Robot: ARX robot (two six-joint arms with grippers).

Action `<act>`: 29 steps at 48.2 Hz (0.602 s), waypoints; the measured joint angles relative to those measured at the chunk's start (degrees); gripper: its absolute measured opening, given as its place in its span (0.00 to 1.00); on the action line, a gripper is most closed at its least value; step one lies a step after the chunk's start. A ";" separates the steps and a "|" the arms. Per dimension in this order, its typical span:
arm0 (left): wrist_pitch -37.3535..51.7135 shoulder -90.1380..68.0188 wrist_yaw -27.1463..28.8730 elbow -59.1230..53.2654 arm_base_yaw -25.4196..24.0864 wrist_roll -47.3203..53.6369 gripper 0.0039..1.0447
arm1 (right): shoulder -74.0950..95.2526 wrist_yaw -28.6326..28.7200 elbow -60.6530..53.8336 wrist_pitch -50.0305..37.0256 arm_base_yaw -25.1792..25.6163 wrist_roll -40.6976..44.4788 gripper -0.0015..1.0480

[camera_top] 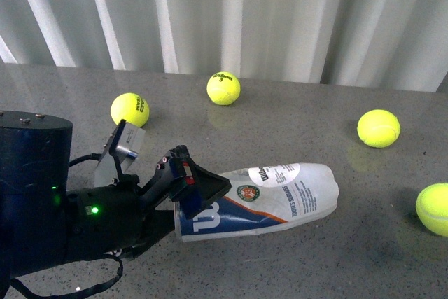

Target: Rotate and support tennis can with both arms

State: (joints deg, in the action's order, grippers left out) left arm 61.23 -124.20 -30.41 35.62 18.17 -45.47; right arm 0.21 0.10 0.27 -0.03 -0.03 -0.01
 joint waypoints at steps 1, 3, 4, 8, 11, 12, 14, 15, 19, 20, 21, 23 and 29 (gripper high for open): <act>0.00 -0.07 0.02 0.09 0.13 -0.04 0.94 | 0.00 0.00 0.00 0.00 0.00 0.00 0.93; -0.07 -0.20 0.00 0.46 0.68 -0.66 0.94 | 0.00 0.00 0.00 0.00 0.00 0.00 0.93; -0.09 -0.22 -0.02 0.50 0.81 -0.72 0.93 | 0.00 0.00 0.00 0.00 0.00 0.00 0.93; -1.01 -0.44 0.00 1.38 1.51 -1.38 0.83 | 0.00 0.00 0.00 0.00 0.00 0.00 0.93; -0.98 -0.79 -0.24 1.81 1.84 -2.08 0.74 | 0.00 0.00 0.00 0.00 0.00 0.00 0.93; -1.16 -0.94 -0.17 2.03 1.90 -2.14 0.71 | 0.00 0.00 0.00 0.00 0.00 0.00 0.93; -1.92 -1.16 -0.17 2.40 1.97 -2.71 0.66 | 0.00 0.00 0.00 0.00 0.00 0.00 0.93; -2.19 -1.33 -0.24 2.60 2.01 -3.15 0.62 | 0.00 0.00 0.00 0.00 0.00 0.00 0.93; -2.16 -1.79 -0.33 2.93 2.05 -3.89 0.52 | 0.00 0.00 0.00 0.00 0.00 0.00 0.93; -2.27 -1.88 -0.33 3.02 2.05 -4.42 0.49 | 0.00 0.00 0.00 0.00 0.00 0.00 0.93; -2.25 -1.99 -0.33 3.08 2.05 -4.87 0.45 | 0.00 0.00 0.00 0.00 0.00 0.02 0.93; -2.01 -2.03 -0.37 3.10 2.05 -5.29 0.40 | 0.00 0.00 0.00 0.00 0.00 0.00 0.93; -0.15 -2.05 -0.68 3.08 2.03 -7.30 0.17 | 0.00 0.00 0.00 0.00 0.00 0.00 0.93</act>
State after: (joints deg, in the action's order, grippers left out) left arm 61.08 -126.26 -31.09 38.70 20.21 -52.77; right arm 0.21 0.10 0.27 -0.03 -0.03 -0.01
